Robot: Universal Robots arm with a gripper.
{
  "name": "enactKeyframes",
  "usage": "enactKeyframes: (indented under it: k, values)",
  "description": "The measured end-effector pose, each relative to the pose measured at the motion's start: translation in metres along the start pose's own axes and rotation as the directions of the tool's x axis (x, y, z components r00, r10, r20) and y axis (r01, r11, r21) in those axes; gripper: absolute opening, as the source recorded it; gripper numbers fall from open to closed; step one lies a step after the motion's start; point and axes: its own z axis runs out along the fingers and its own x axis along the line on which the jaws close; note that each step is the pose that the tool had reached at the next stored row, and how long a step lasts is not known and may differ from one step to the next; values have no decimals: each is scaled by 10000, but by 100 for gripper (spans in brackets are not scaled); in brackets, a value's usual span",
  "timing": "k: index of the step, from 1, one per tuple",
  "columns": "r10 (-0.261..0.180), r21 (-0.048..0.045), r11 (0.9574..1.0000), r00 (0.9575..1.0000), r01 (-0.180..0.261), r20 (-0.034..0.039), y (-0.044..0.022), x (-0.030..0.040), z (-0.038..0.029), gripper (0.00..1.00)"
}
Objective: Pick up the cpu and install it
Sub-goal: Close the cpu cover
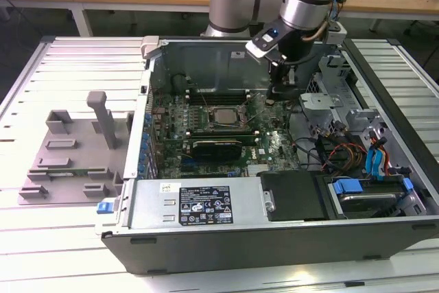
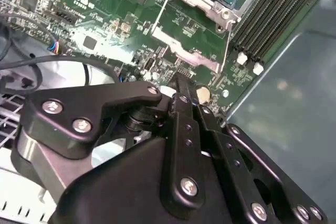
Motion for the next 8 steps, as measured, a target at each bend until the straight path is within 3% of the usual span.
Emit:
enactKeyframes:
  k: [2,3,4,5,8]
  values:
    - [-47,0,10000,10000,47,3,-85,2,105,11]
    - [-50,-1,10000,10000,50,4,-139,3,111,11]
    - [-49,-11,10000,10000,49,3,-243,4,119,11]
    - [-47,-13,10000,10000,47,4,-281,4,121,11]
    - [-48,-28,10000,10000,48,-1,-475,6,135,11]
